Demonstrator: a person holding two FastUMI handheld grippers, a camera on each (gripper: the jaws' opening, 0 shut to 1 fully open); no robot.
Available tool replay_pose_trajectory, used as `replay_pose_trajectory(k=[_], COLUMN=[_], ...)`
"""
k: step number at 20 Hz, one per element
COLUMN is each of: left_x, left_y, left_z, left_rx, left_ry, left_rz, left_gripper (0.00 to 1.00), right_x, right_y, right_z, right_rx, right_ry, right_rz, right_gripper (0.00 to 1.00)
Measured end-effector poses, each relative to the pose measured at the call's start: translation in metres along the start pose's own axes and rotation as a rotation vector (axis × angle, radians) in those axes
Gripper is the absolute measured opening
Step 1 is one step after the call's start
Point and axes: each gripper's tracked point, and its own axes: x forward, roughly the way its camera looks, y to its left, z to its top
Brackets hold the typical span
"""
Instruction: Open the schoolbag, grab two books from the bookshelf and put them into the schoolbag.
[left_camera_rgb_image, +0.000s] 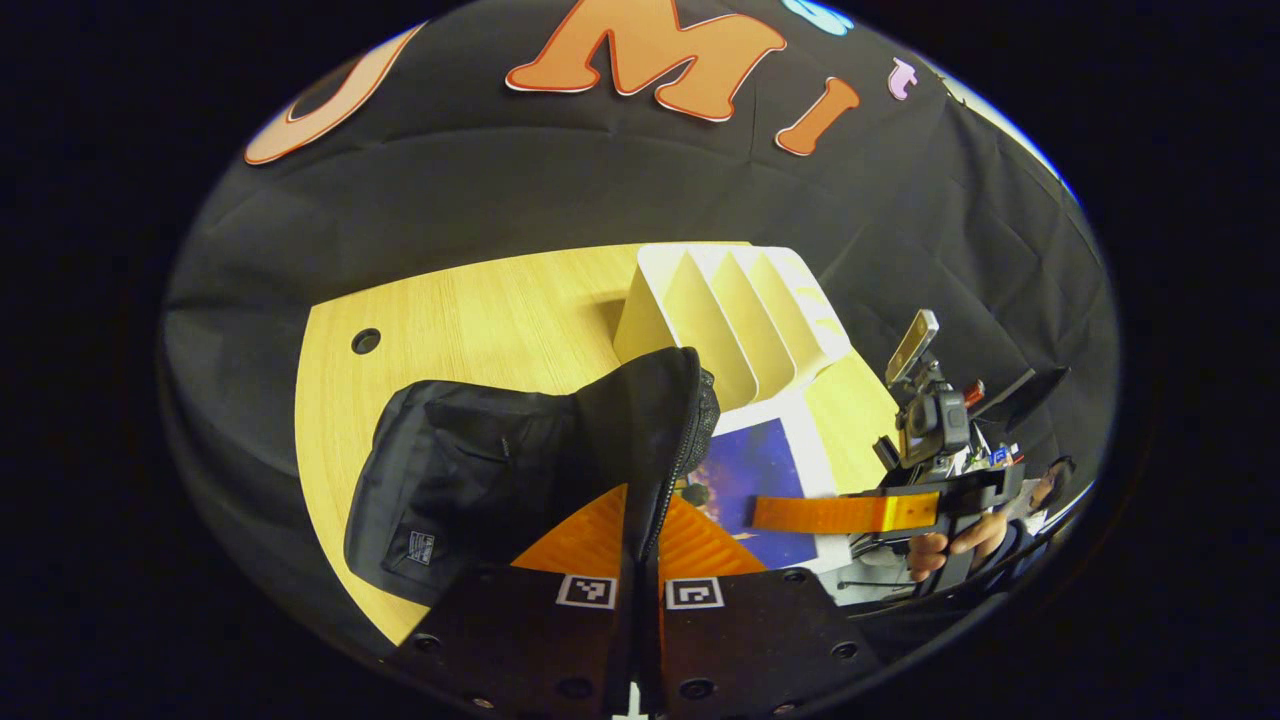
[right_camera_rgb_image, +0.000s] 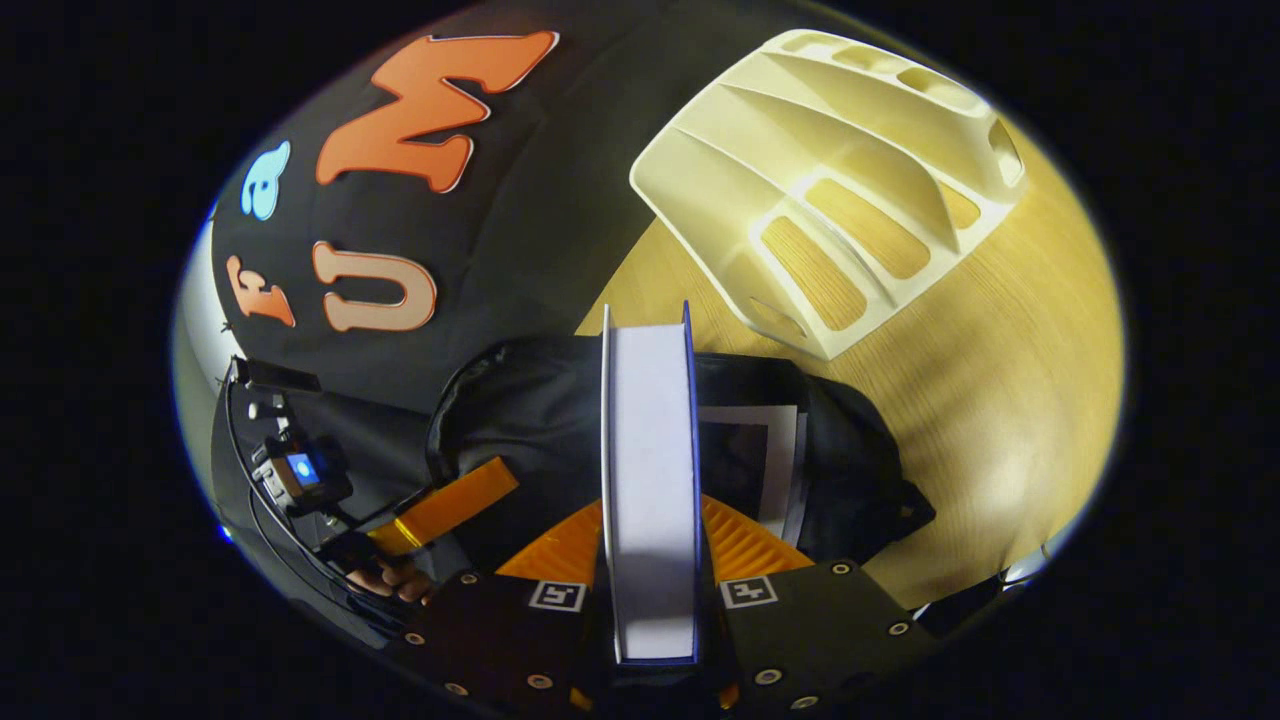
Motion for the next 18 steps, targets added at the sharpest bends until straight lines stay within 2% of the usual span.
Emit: replay_pose_trajectory(k=[3, 7, 11, 18], left_x=[0.002, 0.004, 0.005, 0.010], left_y=[-0.002, -0.008, -0.013, -0.023], left_z=[-0.003, -0.008, -0.007, -0.009], left_rx=[-0.007, -0.010, 0.001, 0.036], left_ry=[0.000, 0.010, 0.005, 0.008], left_rz=[-0.018, -0.062, -0.077, -0.076], left_gripper=[0.04, 0.04, 0.04, 0.04], right_x=[0.022, 0.050, 0.061, 0.083], right_y=[-0.001, 0.002, 0.005, 0.000], right_z=[-0.004, -0.015, -0.017, -0.035], right_rx=[0.031, 0.105, 0.094, 0.074], right_ry=[-0.049, -0.061, -0.080, -0.012], right_rz=[0.009, 0.056, 0.072, 0.052], right_gripper=[0.34, 0.34, 0.34, 0.36])
